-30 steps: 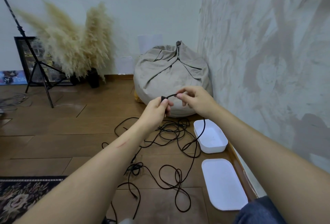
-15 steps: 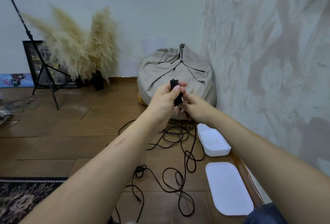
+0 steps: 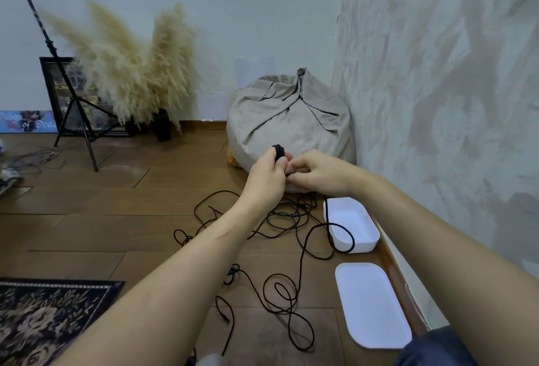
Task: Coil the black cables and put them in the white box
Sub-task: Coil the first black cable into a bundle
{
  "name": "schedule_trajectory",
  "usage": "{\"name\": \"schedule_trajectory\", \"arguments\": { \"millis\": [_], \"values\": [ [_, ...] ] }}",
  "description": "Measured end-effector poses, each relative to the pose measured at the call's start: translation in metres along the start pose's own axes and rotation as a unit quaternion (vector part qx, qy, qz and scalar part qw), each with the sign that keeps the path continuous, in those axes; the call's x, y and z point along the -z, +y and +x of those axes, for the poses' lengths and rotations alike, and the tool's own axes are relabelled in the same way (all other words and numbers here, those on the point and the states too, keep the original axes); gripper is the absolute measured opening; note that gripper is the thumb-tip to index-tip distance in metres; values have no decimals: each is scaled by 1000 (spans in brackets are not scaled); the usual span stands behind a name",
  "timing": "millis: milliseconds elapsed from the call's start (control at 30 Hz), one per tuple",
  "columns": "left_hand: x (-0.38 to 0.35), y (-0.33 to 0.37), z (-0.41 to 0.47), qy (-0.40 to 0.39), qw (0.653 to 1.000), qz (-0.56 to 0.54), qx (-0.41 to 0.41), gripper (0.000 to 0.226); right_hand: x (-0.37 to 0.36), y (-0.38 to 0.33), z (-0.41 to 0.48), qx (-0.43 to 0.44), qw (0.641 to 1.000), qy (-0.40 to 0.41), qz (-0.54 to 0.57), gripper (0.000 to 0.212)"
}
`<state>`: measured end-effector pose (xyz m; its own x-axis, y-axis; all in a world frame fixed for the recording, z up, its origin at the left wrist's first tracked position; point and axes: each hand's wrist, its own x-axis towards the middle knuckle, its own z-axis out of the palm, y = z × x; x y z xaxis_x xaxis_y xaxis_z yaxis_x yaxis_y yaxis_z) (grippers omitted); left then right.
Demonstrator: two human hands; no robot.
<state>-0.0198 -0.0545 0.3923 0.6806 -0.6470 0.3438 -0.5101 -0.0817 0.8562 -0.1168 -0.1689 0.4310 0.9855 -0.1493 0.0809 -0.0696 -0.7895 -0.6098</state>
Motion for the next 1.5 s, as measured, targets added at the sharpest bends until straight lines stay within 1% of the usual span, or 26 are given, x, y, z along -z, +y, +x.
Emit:
{"name": "schedule_trajectory", "arguments": {
  "millis": [67, 133, 167, 233, 333, 433, 500, 600, 633, 700, 767, 833, 900, 1000, 1067, 1200, 1300, 1367, 1500],
  "values": [
    [-4, 1, 0, -53, 998, -30, 18, 27, 8, 7, -4, -11, 1000, 7, 19, 15],
    [-6, 5, 0, -105, 989, -92, 48, 41, 14, 10, -7, -17, 999, 30, 15, 17],
    [-7, 5, 0, -125, 985, -111, 52, 45, 17, 11, -9, -12, 999, 47, 18, 16],
    [-7, 5, 0, -149, 981, -118, 46, 42, 20, 12, -11, -9, 996, 85, 39, 13],
    [-7, 5, 0, -150, 979, -124, 57, 40, 19, 19, -10, -25, 989, 131, 60, 10],
    [-4, 2, -3, -157, 976, -120, 87, 29, 14, 25, -9, -49, 986, 160, -23, 21],
    [-4, 1, -5, -176, 974, -107, 97, 23, 12, 24, -8, -56, 984, 161, -60, 24],
    [-3, 3, -7, -198, 966, -125, 113, 18, 13, 26, -6, -38, 990, 129, -41, 19],
    [-2, 4, -7, -204, 966, -116, 109, 16, 14, 26, -6, -29, 992, 118, -30, 17],
    [0, 3, -8, -214, 973, -47, 71, 13, 16, 24, -7, -17, 994, 110, -14, 16],
    [-1, 2, -10, -215, 976, -10, 24, 21, 16, 21, -8, -10, 993, 119, 19, 15],
    [-4, 7, -12, -198, 979, -44, 27, 28, 17, 20, -9, -6, 987, 145, 63, 13],
    [-5, 11, -11, -171, 982, -76, 33, 30, 19, 21, -9, 0, 981, 168, 95, 15],
    [-6, 12, -10, -124, 984, -120, 36, 28, 20, 22, -11, -4, 980, 169, 109, 13],
    [-6, 13, -10, -112, 981, -151, 42, 28, 19, 21, -12, 2, 979, 169, 115, 12],
    [-5, 22, -10, -140, 965, -214, 48, 29, 18, 20, -12, 3, 968, 204, 146, 15],
    [-3, 32, -12, -166, 952, -251, 50, 31, 19, 22, -11, -8, 954, 230, 193, 15],
    [-2, 36, -10, -168, 946, -271, 49, 31, 18, 25, -10, -17, 945, 229, 232, 16],
    [1, 45, -7, -168, 937, -305, 34, 25, 9, 28, -7, -13, 937, 198, 287, 16]
  ]
}}
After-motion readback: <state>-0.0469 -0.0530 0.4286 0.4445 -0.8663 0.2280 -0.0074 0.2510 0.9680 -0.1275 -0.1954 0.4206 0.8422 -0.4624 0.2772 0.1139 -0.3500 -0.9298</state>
